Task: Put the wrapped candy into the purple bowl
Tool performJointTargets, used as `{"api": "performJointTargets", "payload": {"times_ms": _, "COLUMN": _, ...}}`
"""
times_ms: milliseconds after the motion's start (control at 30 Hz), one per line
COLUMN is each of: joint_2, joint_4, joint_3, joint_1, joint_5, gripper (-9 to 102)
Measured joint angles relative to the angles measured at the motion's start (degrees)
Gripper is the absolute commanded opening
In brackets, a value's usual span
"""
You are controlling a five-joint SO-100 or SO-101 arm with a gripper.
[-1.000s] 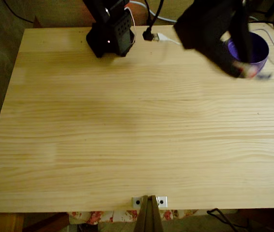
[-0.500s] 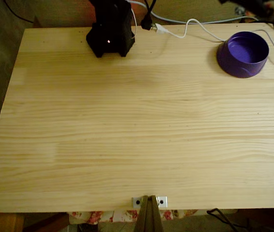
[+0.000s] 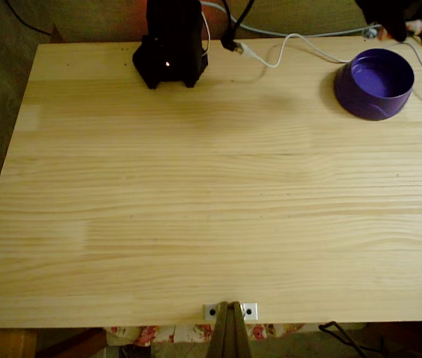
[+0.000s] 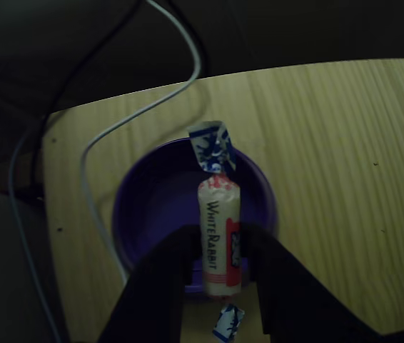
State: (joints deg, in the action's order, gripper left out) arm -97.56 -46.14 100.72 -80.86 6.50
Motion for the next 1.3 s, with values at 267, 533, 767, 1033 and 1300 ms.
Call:
{"api": "performJointTargets", "payload": {"times_ms": 267, "joint_2": 5.27, "joint_4": -0.97, "joint_3": -4.75, "joint_1": -0.79, "joint_5": -0.35, "gripper": 2}}
{"api": "performJointTargets", "payload": {"times_ms": 533, "joint_2": 8.44, "joint_4": -0.97, "joint_3": -7.73, "joint_1": -2.46, "joint_5": -1.67, "gripper": 3}}
{"api": "performJointTargets", "payload": {"times_ms": 767, "joint_2": 8.79, "joint_4": -0.97, "joint_3": -8.17, "joint_1": -2.46, "joint_5": -1.67, "gripper": 10}}
{"api": "performJointTargets", "payload": {"times_ms": 1033, "joint_2": 8.79, "joint_4": -0.97, "joint_3": -8.17, "joint_1": -2.46, "joint_5": -1.67, "gripper": 21}}
{"api": "performJointTargets", "payload": {"times_ms": 1300, "joint_2": 8.79, "joint_4": -0.97, "joint_3": -8.17, "joint_1": -2.46, "joint_5": -1.67, "gripper": 20}}
